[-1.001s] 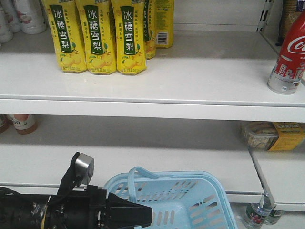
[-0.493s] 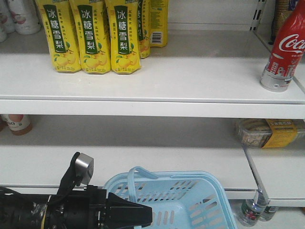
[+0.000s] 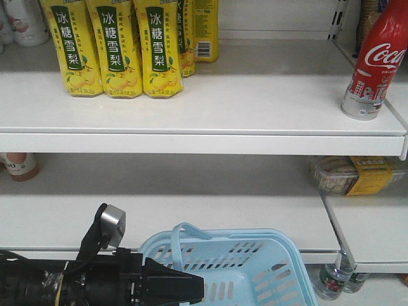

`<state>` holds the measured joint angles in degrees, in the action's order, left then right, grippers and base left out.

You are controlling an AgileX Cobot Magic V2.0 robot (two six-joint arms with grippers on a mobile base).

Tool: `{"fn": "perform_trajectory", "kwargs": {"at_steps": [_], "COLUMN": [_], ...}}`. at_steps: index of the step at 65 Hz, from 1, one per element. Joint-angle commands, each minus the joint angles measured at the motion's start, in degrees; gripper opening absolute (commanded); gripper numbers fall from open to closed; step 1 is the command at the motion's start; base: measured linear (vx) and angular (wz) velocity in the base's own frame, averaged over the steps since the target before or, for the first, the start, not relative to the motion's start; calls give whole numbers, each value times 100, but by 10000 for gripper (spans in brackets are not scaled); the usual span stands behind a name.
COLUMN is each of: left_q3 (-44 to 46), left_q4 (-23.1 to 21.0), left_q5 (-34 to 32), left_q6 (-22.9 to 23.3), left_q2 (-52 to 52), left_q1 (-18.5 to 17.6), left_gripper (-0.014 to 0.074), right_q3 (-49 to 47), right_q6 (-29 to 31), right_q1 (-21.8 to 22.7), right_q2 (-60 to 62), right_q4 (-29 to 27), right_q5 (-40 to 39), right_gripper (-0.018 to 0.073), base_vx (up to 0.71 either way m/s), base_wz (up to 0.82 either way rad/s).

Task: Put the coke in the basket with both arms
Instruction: 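Reach the right gripper toward the red Coca-Cola bottle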

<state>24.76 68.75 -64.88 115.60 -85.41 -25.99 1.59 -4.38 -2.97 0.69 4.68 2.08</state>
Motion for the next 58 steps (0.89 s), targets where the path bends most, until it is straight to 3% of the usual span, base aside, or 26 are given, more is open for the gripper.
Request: {"fn": "perform_trajectory", "kwargs": {"at_steps": [1,10,22,30,34,39,47,53,58], "left_q3": [90,90,90,90,90,90,90,90,90], "left_q4": [-331,-331,-331,-331,-331,-336,-336,-336,-336], "left_q5": [-1402,-1402,-1402,-1402,-1402,-1402,-1402,-1402,-1402], "left_q6": [5,5,5,5,5,5,5,5,5], "left_q2": [193,193,193,193,193,193,193,193,193], "left_q1": [-31,-31,-31,-31,-31,-31,-31,-31,-31], "left_gripper": [-8,-8,-8,-8,-8,-8,-8,-8,-8], "right_q3": [85,85,79,79,64,-159,-1375,-2274,-2877], "right_q6": [22,-231,-2259,-2893,-3182,-3460,-3862,-4406,-4651], "right_q1": [13,-2,-6,-6,-6,-6,-6,-6,-6], "right_q2": [82,82,82,82,82,82,-73,-460,-802], "right_q4": [58,-196,-2003,-2924,-3131,-2428,256,1730,2612], "right_q5": [-401,-689,-2049,-2797,-3127,-3116,-1626,-567,-311], "right_gripper": [-5,-5,-5,-5,-5,-5,4,53,138], "base_vx": [0,0,0,0,0,0,0,0,0], "base_wz": [0,0,0,0,0,0,0,0,0]}}
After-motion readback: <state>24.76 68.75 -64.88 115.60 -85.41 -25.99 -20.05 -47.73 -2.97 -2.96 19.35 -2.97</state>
